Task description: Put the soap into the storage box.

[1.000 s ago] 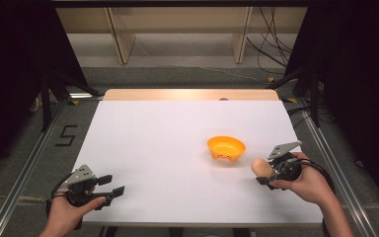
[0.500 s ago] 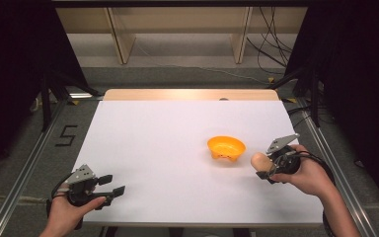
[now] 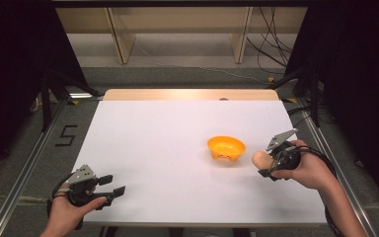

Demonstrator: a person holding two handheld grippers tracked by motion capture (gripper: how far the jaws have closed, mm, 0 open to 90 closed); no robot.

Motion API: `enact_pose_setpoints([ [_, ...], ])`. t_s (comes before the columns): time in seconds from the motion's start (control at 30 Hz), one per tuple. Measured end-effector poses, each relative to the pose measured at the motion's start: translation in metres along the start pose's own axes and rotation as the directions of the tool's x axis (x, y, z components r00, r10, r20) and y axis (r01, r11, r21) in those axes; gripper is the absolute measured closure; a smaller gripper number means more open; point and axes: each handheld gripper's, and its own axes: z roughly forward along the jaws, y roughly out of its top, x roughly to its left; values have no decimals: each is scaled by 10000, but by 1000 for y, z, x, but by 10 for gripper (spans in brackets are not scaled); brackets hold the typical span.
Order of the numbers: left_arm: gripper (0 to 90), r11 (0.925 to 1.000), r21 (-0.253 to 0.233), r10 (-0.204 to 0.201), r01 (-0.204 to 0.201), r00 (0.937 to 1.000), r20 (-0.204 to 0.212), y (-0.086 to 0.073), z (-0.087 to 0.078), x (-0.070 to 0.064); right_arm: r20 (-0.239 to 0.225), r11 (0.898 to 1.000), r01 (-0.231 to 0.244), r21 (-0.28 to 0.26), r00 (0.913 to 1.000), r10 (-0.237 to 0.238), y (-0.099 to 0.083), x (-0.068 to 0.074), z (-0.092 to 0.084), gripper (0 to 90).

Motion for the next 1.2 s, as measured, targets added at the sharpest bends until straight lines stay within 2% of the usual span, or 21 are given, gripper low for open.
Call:
enact_pose_setpoints([
  [0.23, 309, 9999, -136, -52, 52, 10000, 32, 0, 1, 0, -8, 10000, -15, 69, 10000, 16, 3, 0, 0, 332],
  [0.27, 309, 9999, -61, -110, 110, 9999, -8, 0, 0, -1, -12, 9998, 157, 90, 9999, -157, 4, -1, -1, 332],
  [0.3, 309, 9999, -75, -80, 80, 10000, 14, 0, 0, 0, -80, 9998, 71, 197, 9999, -69, 4, -1, -2, 332],
  [0.47, 309, 10000, -35, 2, -2, 10000, -24, 0, 0, 0, 43, 9994, 108, 314, 9999, -110, 6, -2, -3, 332],
  [0.57, 309, 9999, -127, -74, 74, 10000, 26, 0, 0, 0, 94, 9990, 375, 247, 9992, -377, 9, -5, -4, 333],
  [0.7, 309, 10000, -53, -38, 38, 10000, -45, 1, 1, 0, 120, 9990, 321, 303, 9994, -324, 12, -5, -6, 332],
  [0.77, 309, 9998, -176, -86, 85, 9999, -84, 0, 2, -1, 150, 9991, 332, 255, 9993, -336, 12, -6, -6, 332],
  [0.8, 309, 10000, 24, -5, 5, 10000, -11, 1, 1, 0, 132, 9991, 334, 279, 9993, -338, 13, -6, -7, 332],
  [0.9, 309, 10000, 59, -16, 16, 10000, -1, 2, 1, 0, 164, 9984, 368, 417, 9992, -376, 14, -8, -8, 332],
  [0.93, 309, 10000, 78, -20, 20, 10000, 4, 2, 0, 0, -11, 9979, 482, 422, 9988, -482, 15, -9, -8, 332],
  [1.03, 309, 10000, -1, 0, 0, 10000, -62, 1, 1, 0, 35, 9985, 344, 426, 9994, -345, 16, -8, -8, 332],
  [1.07, 309, 10000, 18, -14, 14, 10000, -44, 1, 0, 0, 151, 9981, 539, 284, 9984, -544, 17, -9, -7, 332],
  [1.1, 309, 10000, 18, -14, 14, 10000, -44, 1, 0, 0, 151, 9981, 539, 284, 9984, -544, 17, -9, -7, 332],
  [1.17, 309, 10000, 61, 2, -2, 10000, -24, 1, 0, 0, 181, 9987, 334, 391, 9993, -341, 17, -7, -8, 332],
  [1.2, 309, 10000, 59, 5, -5, 10000, -20, 1, 0, 0, 169, 9980, 492, 400, 9986, -499, 18, -8, -7, 332],
])
